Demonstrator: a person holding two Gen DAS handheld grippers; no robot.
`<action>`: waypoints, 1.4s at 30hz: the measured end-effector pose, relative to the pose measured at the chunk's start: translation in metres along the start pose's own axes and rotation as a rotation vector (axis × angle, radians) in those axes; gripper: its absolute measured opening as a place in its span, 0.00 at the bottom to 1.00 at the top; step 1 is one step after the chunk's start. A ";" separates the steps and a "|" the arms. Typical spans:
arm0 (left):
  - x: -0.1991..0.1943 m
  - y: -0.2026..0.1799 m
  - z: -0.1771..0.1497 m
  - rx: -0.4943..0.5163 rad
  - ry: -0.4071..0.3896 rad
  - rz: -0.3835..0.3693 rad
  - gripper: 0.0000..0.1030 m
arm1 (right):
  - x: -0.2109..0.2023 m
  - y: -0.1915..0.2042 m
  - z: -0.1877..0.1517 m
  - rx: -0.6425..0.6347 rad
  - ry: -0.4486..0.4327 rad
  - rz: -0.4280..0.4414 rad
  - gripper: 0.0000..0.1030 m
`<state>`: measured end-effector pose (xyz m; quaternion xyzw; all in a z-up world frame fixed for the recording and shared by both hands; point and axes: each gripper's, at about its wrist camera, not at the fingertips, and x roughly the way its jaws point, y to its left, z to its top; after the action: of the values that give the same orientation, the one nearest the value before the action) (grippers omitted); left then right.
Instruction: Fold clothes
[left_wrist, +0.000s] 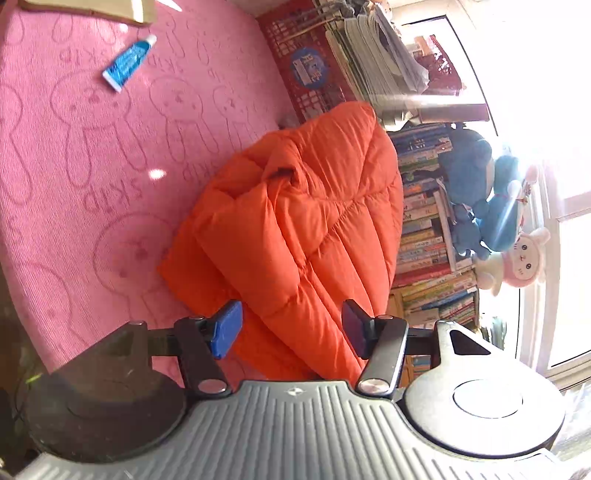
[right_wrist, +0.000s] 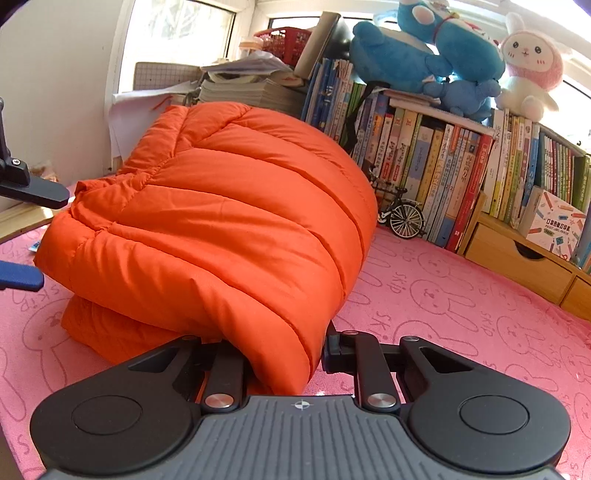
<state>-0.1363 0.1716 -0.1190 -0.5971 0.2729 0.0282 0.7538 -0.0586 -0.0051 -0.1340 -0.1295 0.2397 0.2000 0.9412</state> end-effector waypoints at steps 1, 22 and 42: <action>0.010 0.001 -0.005 -0.022 0.021 -0.010 0.60 | 0.000 0.000 0.000 0.002 -0.002 0.002 0.21; 0.031 0.037 0.030 -0.054 -0.218 0.211 0.17 | 0.011 0.019 -0.028 -0.123 0.066 -0.063 0.22; -0.012 0.038 -0.011 -0.232 -0.063 0.072 0.16 | -0.003 -0.021 0.013 0.214 0.092 0.067 0.13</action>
<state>-0.1643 0.1758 -0.1487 -0.6688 0.2655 0.1054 0.6864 -0.0465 -0.0203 -0.1185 -0.0293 0.3069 0.1983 0.9304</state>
